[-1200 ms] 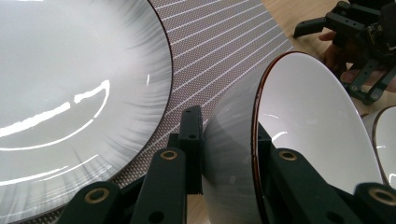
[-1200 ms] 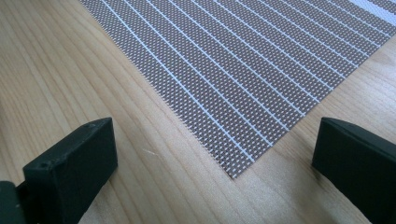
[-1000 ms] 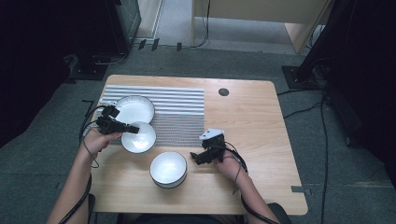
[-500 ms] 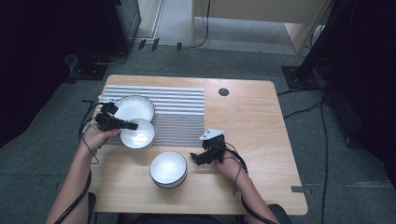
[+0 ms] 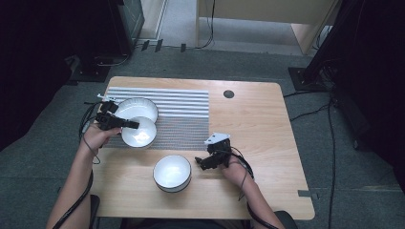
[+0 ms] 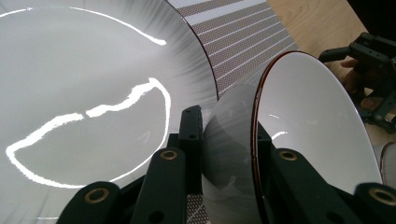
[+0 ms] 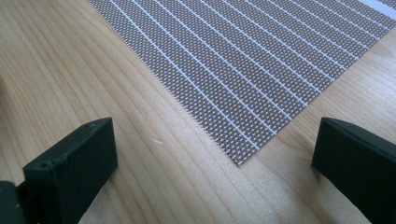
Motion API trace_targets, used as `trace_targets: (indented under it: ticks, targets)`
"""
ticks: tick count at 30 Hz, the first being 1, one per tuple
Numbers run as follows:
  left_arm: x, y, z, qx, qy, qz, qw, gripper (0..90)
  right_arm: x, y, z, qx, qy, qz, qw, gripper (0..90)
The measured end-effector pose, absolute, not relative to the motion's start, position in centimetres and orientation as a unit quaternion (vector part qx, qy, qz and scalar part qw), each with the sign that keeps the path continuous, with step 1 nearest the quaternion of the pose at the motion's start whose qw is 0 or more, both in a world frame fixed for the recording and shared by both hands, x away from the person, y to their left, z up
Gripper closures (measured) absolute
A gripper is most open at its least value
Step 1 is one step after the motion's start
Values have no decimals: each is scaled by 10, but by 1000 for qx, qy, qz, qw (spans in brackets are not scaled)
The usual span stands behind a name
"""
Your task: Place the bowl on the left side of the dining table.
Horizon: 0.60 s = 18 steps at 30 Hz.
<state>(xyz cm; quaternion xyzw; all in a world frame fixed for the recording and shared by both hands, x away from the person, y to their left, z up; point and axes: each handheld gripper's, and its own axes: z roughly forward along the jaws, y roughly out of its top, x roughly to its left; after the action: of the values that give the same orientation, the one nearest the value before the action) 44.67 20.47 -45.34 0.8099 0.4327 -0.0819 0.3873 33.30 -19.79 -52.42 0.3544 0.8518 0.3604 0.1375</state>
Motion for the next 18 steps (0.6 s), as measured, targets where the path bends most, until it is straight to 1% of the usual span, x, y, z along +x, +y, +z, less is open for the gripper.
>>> trace_targets:
  ticks: [18]
  targets:
    - [451,204,-450,805,434,-84,395,752,332,-198,-524,354,852,360,138,0]
